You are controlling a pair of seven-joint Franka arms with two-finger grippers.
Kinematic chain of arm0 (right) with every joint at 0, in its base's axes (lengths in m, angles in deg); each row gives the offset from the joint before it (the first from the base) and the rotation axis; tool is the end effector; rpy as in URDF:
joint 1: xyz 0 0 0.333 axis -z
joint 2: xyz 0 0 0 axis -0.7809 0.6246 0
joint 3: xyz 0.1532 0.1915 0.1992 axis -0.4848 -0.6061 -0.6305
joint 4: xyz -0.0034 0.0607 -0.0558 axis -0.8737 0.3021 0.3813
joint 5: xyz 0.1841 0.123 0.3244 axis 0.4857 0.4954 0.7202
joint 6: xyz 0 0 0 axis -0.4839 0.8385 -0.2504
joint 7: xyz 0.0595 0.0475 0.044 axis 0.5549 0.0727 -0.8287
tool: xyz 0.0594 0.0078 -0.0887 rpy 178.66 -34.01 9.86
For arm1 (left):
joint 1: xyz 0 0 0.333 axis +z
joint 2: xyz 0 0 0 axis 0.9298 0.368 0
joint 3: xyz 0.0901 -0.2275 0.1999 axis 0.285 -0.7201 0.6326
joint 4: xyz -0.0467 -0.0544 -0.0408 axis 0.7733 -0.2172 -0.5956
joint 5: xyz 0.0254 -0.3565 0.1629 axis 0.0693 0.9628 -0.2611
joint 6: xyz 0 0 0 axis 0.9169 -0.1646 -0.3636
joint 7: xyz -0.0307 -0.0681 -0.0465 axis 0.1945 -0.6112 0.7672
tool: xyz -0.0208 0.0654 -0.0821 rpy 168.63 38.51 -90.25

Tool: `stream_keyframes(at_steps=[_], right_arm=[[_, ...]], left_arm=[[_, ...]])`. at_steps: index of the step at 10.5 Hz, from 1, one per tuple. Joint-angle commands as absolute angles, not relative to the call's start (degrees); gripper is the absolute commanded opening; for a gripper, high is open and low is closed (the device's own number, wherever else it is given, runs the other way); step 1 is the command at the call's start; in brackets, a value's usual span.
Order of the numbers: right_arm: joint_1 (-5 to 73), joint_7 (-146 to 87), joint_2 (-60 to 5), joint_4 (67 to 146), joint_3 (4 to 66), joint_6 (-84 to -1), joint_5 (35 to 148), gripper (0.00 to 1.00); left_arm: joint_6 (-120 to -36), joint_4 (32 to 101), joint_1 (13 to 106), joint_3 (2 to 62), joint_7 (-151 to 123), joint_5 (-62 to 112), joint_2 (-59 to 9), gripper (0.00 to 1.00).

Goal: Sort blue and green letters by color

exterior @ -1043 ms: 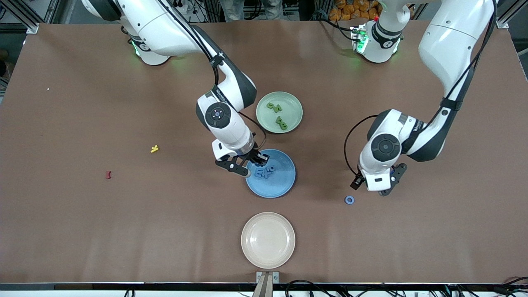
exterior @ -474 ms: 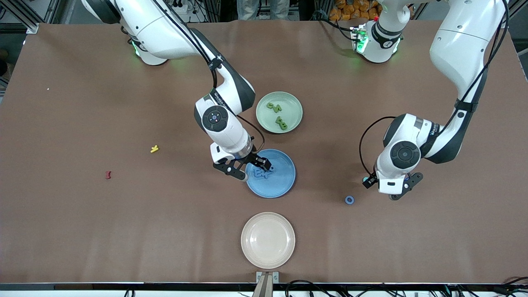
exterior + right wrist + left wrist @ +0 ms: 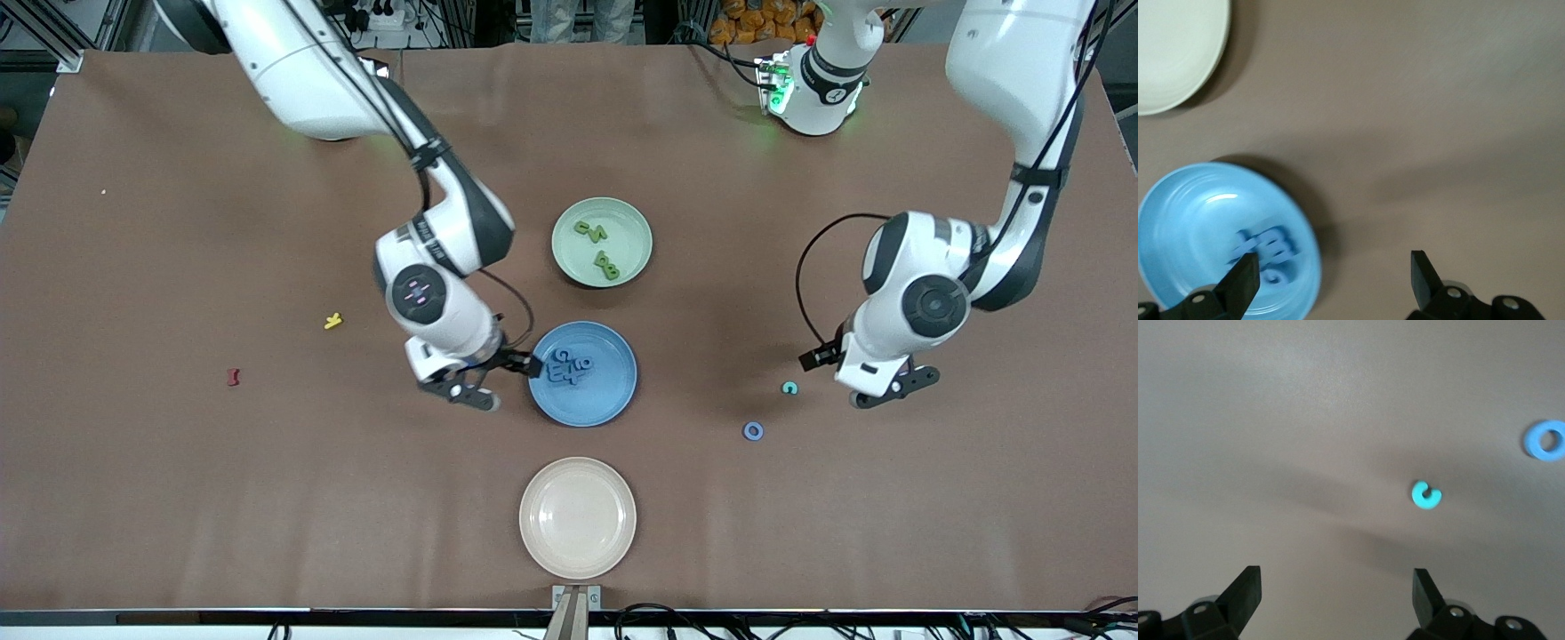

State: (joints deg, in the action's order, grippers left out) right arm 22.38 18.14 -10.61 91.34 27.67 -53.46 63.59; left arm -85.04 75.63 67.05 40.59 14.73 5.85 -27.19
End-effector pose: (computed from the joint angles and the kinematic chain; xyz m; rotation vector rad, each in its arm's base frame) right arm 0.6243 0.3724 0.2761 -2.9538 0.4596 0.0700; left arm 0.6056 -0.1062 0.2780 -2.9820 -0.4881 0.1390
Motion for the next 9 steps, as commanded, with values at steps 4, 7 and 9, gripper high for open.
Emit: stream_keyframes(at_steps=[4, 7, 9], right_arm=[[31.55, -2.94, -16.28, 92.19, 33.90, -42.78, 62.50, 1.00], [36.56, -12.35, -17.34, 93.33, 36.63, -42.43, 62.50, 1.00], [40.43, -17.71, -19.78, 95.52, 36.72, -41.82, 61.11, 1.00]], left_arm=[[-82.41, 82.41, 59.44, 48.87, 1.64, 14.57, -40.10, 1.00], [-76.08, 82.24, 60.15, 49.48, -4.00, 17.38, -46.33, 1.00], [-75.10, 81.18, 60.15, 50.36, -1.48, 17.38, -49.51, 1.00]])
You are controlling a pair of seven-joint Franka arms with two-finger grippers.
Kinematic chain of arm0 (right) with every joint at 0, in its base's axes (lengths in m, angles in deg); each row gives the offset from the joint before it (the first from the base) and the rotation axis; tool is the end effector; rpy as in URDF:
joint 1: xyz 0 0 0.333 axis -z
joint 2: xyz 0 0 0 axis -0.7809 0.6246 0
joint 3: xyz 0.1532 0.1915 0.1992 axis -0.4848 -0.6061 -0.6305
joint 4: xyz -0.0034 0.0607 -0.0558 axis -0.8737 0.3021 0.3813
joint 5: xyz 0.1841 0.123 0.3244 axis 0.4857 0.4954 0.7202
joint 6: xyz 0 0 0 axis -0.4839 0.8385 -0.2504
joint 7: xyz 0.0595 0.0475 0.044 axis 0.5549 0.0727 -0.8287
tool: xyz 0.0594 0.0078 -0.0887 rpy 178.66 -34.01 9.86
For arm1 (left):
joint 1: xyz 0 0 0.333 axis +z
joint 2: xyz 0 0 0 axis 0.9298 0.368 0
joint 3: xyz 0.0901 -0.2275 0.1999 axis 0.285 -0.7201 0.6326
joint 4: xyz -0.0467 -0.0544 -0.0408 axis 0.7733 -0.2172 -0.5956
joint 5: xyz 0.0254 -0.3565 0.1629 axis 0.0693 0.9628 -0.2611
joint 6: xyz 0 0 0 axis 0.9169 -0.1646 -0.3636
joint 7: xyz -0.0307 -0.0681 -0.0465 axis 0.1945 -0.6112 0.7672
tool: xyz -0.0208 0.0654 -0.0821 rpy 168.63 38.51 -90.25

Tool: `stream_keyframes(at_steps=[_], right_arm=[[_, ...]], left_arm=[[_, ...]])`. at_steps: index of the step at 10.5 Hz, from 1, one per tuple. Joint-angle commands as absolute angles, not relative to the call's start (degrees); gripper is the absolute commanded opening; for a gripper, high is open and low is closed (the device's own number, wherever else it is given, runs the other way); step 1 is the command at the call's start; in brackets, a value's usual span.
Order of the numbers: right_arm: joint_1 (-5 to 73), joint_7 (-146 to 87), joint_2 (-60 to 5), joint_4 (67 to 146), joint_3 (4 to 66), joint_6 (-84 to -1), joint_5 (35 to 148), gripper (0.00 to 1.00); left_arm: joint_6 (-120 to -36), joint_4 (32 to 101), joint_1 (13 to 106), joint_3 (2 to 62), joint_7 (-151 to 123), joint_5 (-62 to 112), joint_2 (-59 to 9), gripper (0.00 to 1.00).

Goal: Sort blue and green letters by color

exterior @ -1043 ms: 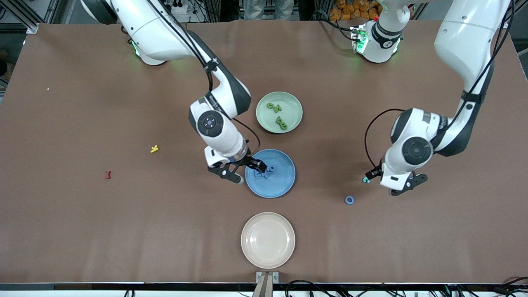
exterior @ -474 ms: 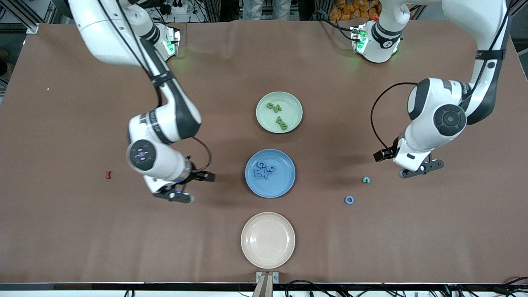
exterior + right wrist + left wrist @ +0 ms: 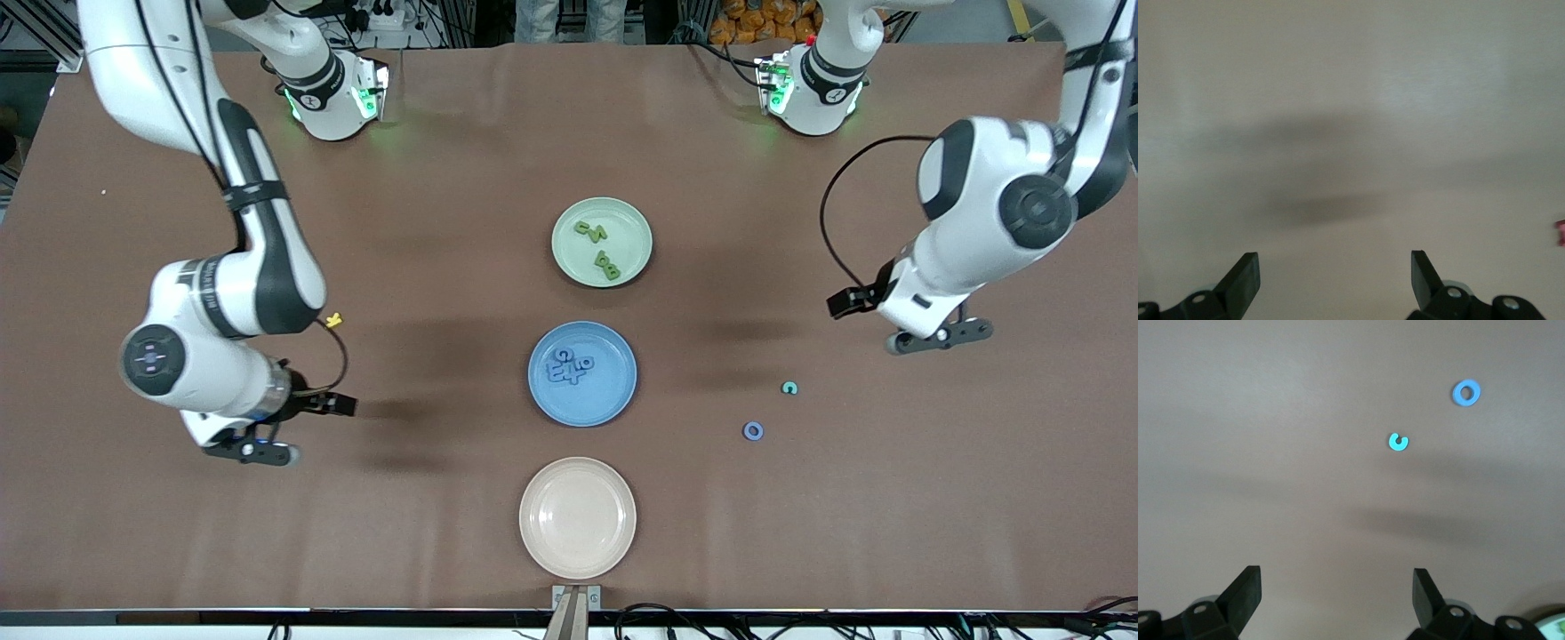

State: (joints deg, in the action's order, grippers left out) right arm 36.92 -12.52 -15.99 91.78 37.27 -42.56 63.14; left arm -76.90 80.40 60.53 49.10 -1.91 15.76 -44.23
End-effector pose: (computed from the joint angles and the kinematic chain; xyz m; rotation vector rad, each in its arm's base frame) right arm 0.7001 0.1065 0.3256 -3.0852 0.2188 0.0813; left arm 0.5654 -0.0895 0.4049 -3.1120 -0.2602 0.1017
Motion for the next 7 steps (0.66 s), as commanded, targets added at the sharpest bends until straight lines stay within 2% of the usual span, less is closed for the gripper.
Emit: stream_keyframes(at_steps=[1, 4, 7], right_arm=[[42.45, -20.44, -22.15, 96.49, 36.72, -38.68, 60.92, 1.00], [45.98, -22.84, -27.86, 97.99, 37.16, -32.34, 53.85, 1.00], [46.77, -21.79, -36.11, 102.38, 37.25, -29.52, 52.40, 1.00]], left_arm=[[-74.31, 80.22, 60.14, 50.36, 2.02, 17.12, -50.92, 1.00], [-64.50, 71.19, 59.97, 53.42, 1.45, 16.68, -52.24, 1.00], [-57.01, 66.26, 59.88, 56.16, -6.80, 16.94, -56.38, 1.00]])
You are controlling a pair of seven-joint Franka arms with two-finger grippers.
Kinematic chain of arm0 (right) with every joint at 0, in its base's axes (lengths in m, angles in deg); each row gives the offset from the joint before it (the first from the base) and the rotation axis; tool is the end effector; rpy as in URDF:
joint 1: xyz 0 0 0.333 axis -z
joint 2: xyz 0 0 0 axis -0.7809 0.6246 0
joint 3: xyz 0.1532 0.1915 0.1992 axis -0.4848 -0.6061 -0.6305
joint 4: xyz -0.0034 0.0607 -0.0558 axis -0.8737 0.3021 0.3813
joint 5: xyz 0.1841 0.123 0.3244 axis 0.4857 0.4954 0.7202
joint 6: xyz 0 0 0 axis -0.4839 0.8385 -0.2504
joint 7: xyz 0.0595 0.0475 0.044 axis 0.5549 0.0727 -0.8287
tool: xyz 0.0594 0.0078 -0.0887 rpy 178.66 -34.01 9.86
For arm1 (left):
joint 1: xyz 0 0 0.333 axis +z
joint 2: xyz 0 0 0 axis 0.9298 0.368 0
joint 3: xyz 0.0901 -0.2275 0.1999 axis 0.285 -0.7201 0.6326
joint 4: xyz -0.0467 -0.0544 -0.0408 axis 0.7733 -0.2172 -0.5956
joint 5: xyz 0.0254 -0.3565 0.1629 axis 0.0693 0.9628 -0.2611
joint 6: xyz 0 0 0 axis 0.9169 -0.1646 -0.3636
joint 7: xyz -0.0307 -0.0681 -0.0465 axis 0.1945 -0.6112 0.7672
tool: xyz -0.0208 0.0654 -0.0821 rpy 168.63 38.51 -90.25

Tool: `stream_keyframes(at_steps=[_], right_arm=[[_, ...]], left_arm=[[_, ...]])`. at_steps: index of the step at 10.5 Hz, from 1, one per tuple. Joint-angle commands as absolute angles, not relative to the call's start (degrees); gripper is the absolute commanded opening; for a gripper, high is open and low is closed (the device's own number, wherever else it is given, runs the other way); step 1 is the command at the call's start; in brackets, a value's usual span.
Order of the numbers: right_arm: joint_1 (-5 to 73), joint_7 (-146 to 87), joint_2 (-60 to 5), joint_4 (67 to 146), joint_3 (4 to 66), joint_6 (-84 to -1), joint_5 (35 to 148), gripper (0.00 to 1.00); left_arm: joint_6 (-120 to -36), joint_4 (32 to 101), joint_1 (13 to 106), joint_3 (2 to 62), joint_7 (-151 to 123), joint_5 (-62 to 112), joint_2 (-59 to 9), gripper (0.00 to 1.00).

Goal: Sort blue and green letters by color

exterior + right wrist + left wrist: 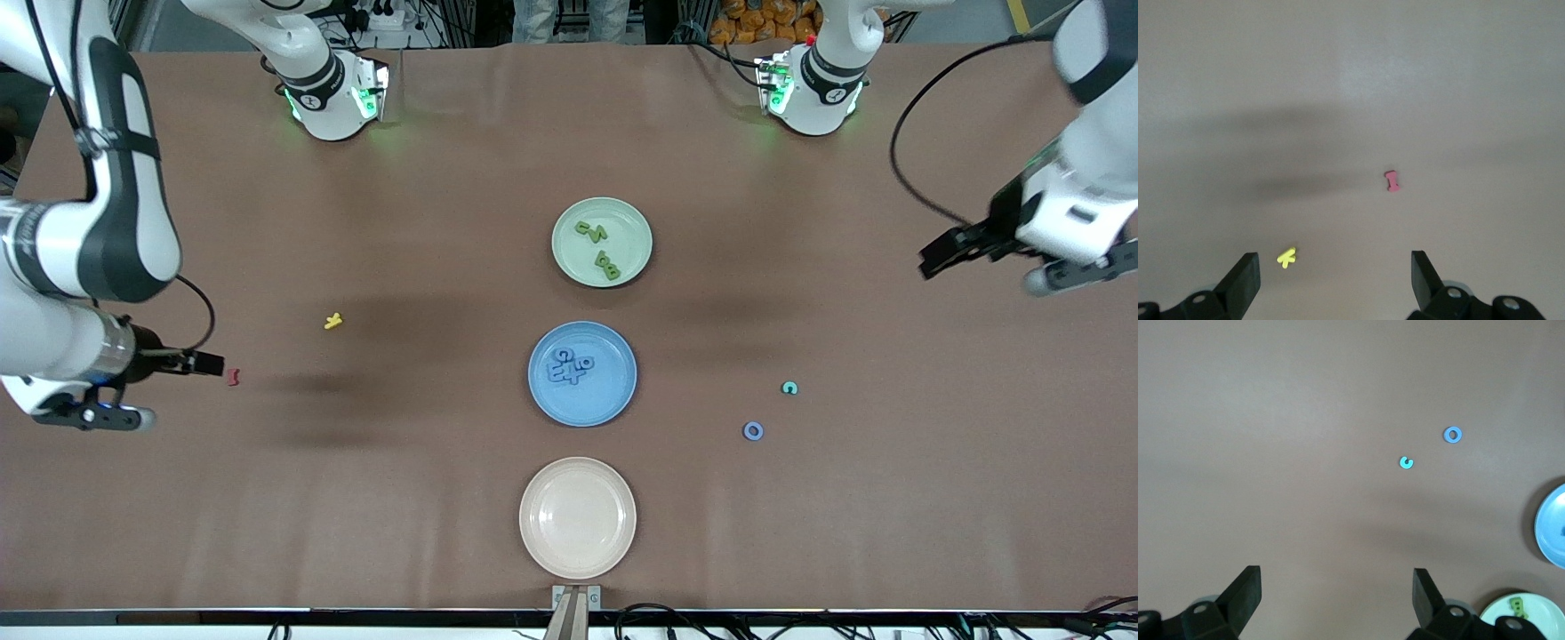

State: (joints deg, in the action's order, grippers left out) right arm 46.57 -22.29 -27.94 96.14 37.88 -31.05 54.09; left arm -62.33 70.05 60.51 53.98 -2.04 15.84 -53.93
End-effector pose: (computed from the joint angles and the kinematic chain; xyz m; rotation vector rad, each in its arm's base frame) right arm 0.6610 -0.0305 0.4173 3.0694 -0.1446 -0.1779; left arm 0.5470 -0.0390 0.5640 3.1099 0.3917 0.0430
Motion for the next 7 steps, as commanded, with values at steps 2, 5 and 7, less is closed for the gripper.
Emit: stream_keyframes(at_steps=[2, 5, 7], right_arm=[[46.86, -21.43, -41.65, 101.69, 37.95, -22.24, 52.22, 1.00], [46.51, -21.35, -45.29, 95.66, 38.30, -12.49, 52.22, 1.00], [46.42, -21.26, -45.37, 90.72, 38.48, -8.51, 52.22, 1.00]], left_arm=[[-54.80, 62.74, 60.06, 55.47, -7.34, 17.38, -56.03, 1.00], [-39.71, 51.61, 62.50, 50.82, -7.61, 17.99, -52.80, 1.00], [-39.23, 49.02, 62.17, 50.62, -10.66, 17.91, -52.16, 1.00]])
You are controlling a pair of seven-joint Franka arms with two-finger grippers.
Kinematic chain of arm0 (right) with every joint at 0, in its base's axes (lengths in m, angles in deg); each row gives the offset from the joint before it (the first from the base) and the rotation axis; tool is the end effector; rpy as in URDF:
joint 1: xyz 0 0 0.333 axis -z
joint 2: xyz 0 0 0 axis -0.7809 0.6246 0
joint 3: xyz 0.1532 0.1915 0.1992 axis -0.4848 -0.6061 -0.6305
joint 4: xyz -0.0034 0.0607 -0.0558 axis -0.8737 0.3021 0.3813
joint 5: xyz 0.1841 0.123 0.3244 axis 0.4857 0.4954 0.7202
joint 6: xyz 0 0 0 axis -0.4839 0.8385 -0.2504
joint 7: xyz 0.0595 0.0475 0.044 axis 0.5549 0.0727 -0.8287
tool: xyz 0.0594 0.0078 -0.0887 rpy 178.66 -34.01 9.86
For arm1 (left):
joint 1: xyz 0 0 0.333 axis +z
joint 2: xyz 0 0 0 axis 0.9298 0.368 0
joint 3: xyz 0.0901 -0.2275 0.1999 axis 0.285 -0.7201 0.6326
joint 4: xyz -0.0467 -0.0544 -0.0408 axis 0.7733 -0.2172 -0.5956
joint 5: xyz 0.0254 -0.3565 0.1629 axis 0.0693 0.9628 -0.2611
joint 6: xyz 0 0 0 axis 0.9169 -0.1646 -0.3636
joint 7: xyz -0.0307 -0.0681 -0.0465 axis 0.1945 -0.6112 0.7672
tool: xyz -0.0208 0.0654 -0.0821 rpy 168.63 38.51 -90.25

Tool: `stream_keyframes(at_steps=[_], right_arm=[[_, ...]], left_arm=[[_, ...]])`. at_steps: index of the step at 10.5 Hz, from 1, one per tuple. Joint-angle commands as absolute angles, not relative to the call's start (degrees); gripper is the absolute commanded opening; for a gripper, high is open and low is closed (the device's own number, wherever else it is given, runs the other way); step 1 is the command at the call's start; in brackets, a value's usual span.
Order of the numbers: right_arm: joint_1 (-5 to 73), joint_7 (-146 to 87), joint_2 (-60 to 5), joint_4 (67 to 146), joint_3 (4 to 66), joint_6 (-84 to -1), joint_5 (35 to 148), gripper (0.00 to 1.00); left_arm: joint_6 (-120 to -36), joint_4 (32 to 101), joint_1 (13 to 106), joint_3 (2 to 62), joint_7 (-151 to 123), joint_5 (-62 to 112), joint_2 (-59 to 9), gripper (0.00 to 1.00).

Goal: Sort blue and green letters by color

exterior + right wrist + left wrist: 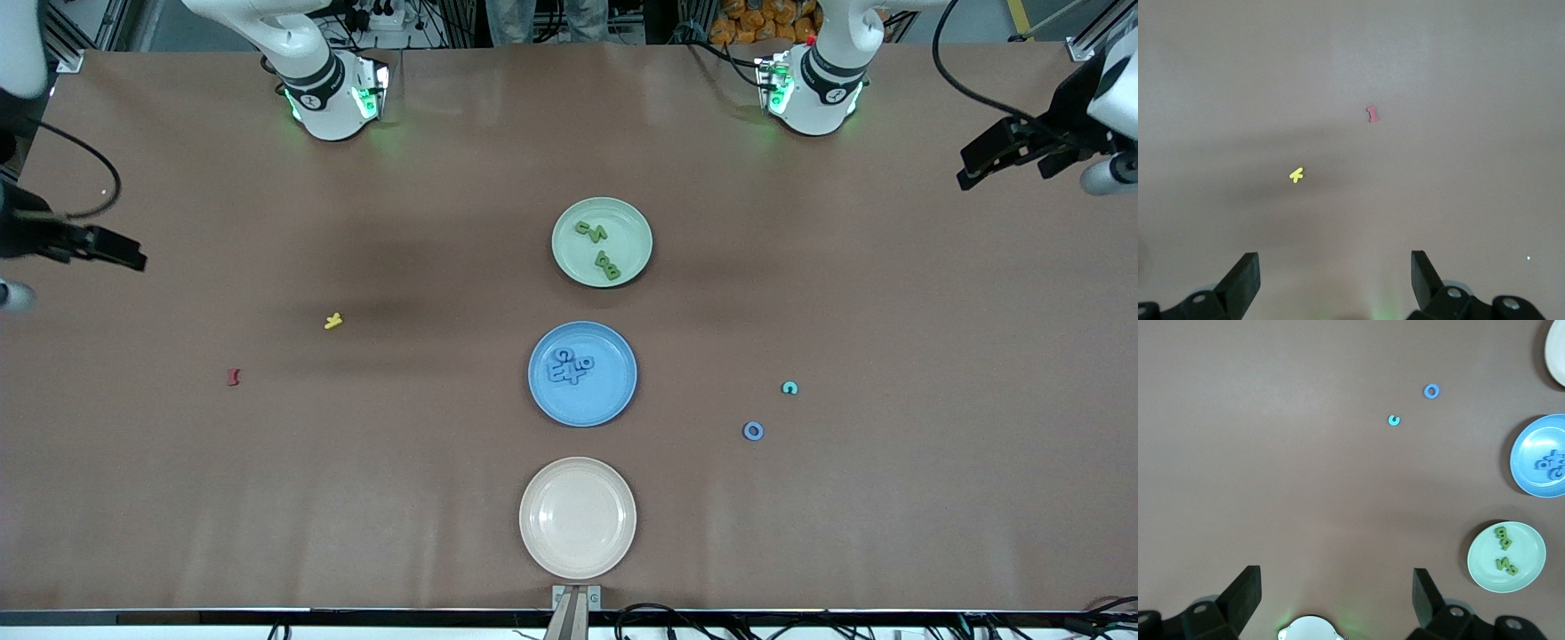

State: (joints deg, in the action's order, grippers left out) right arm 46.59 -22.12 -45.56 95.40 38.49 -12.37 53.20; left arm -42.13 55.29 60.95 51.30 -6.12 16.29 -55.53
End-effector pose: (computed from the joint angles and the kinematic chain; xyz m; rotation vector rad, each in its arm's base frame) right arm 0.5711 -0.0414 0.5886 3.0945 -0.1846 -0.1927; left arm 0.5087 -0.0574 0.6698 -3.1331 -0.2196 0.0617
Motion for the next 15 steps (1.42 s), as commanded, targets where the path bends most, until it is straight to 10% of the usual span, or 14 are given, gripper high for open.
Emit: stream_keyframes(at_steps=[1, 15], right_arm=[[46.42, -21.17, -46.16, 90.01, 38.48, -8.15, 52.31, 1.00], [46.16, -18.80, -52.49, 90.79, 38.04, -11.48, 53.01, 1.00]], left_arm=[[-39.41, 48.75, 62.25, 50.89, -13.29, 18.08, -52.07, 1.00], [-47.41, 49.45, 61.90, 50.37, -17.28, 15.37, -51.98, 1.00]])
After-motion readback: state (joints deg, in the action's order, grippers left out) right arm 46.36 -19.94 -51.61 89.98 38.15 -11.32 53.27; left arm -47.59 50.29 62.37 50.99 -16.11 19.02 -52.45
